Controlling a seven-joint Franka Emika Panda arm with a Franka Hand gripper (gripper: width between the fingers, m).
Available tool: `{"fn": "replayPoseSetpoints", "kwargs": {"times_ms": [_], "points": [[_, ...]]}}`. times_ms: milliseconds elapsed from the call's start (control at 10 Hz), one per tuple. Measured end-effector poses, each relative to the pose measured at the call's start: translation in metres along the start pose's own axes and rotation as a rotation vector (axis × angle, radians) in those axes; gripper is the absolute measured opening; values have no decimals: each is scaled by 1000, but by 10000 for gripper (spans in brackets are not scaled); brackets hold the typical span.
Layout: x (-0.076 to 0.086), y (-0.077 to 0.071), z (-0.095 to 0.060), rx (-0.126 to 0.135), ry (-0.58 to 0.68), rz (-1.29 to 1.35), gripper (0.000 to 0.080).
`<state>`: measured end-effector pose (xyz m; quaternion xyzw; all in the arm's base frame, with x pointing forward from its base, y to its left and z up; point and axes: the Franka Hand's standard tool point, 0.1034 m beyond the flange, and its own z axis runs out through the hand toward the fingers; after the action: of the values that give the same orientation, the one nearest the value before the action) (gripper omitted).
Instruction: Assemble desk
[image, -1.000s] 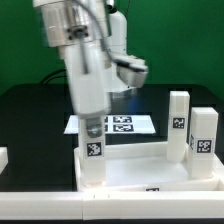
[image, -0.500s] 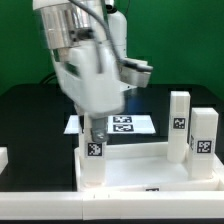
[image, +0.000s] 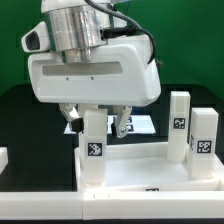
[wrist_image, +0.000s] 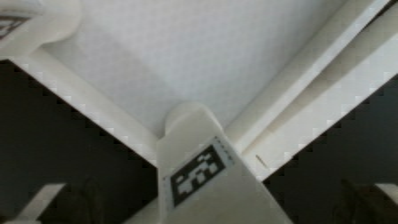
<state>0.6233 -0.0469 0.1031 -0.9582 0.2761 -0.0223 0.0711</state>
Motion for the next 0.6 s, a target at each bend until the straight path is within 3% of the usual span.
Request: {"fn": "replayPoseSetpoints", "kwargs": {"times_ms": [200, 300, 500, 600], "points": [[7, 1, -11, -12, 14, -339, 649], [7, 2, -9, -14, 13, -314, 649], [7, 2, -8, -14, 13, -287, 390], [7, 2, -8, -14, 13, -237, 390]]}}
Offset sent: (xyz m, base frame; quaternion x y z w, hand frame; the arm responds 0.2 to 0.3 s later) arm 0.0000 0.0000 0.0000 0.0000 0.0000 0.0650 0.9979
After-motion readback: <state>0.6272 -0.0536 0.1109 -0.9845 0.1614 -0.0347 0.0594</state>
